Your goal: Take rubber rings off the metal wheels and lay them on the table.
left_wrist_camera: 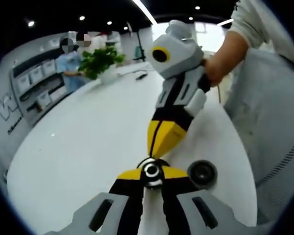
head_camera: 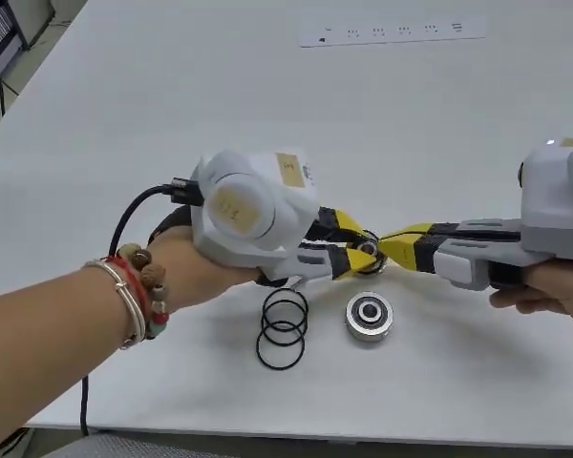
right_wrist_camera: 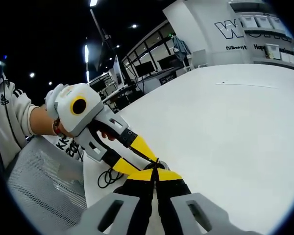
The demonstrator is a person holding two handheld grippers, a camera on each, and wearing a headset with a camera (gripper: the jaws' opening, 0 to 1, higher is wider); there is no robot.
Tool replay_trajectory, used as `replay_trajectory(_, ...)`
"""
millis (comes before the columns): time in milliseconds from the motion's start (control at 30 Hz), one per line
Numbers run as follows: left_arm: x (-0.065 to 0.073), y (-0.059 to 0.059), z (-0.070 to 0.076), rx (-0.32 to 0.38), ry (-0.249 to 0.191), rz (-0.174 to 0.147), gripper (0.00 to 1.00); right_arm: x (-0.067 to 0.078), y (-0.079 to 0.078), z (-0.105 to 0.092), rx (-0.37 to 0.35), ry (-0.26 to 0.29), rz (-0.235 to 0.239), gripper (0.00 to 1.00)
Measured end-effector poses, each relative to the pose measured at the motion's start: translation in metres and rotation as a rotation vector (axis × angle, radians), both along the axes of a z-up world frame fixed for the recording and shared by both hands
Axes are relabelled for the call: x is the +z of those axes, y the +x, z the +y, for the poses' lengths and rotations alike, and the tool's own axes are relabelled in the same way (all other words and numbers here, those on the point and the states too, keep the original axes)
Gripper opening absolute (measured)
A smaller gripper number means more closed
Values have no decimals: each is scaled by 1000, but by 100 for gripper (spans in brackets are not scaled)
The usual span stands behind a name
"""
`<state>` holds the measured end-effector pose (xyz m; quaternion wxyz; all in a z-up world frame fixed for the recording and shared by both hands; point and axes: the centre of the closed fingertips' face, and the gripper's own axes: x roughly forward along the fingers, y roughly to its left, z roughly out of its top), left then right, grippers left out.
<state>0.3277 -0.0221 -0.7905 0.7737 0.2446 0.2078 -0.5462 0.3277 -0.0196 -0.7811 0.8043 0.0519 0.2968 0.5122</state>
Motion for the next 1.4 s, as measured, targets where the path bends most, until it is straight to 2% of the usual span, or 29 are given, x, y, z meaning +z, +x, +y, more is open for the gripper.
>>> replay_trajectory(33,3,-2,0,-2,-8,21,12,0,0,0,-1,0,2,0)
replay_trajectory(100,9,-2,0,7,-34,34,10,2,-1,-1,0,0,0,0)
replay_trajectory(200,20,-10,4,3,-55,73,21,8,-2,-1,15,-9,-4,0)
replay_trajectory(267,29,-14,9,2,-67,71,30,11,-4,-1,30,-18,-14,0)
replay_trajectory(333,38,-17,14,8,-74,65,31,14,-4,-2,25,-20,-24,0)
replay_trajectory(367,46,-18,19,19,-86,56,31,19,-5,-1,22,-4,-27,0)
replay_trajectory(433,57,-22,26,27,-107,48,36,22,-6,0,16,3,-29,0)
replay_trajectory(500,71,-25,41,63,-133,33,40,28,-7,1,14,2,-44,0)
replay_trajectory(600,82,-31,57,93,-144,11,47,34,-10,4,23,8,-55,0)
replay_trajectory(733,89,-42,78,138,-151,-4,51,43,-14,10,37,19,-61,0)
replay_trajectory(1000,98,-64,103,201,-188,-21,61,57,-23,21,74,18,-82,0)
replay_trajectory(1400,97,-90,120,250,-215,-22,71,64,-38,38,121,15,-82,0)
